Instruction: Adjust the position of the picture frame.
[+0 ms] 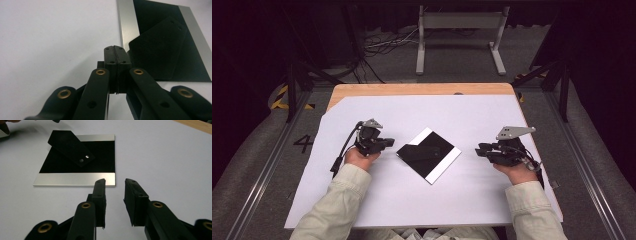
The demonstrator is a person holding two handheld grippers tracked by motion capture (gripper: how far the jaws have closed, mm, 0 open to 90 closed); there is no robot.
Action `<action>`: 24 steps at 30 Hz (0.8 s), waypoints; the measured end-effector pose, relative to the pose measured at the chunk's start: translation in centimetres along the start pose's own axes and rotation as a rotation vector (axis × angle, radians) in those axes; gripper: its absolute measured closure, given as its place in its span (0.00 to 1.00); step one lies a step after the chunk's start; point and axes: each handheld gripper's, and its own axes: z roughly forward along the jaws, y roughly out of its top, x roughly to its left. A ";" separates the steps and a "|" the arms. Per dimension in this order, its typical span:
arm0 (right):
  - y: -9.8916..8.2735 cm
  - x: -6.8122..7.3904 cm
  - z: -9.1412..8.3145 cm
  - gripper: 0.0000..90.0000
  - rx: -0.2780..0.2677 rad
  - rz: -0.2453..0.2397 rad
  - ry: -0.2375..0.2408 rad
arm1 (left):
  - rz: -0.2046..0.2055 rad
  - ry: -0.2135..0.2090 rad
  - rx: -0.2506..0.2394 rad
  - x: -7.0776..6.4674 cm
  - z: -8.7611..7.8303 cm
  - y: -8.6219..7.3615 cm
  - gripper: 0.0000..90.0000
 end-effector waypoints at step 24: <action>0.1 0.1 0.4 0.77 0.012 0.000 0.013 | 0.085 0.028 0.098 -1.7 2.2 -0.1 1.00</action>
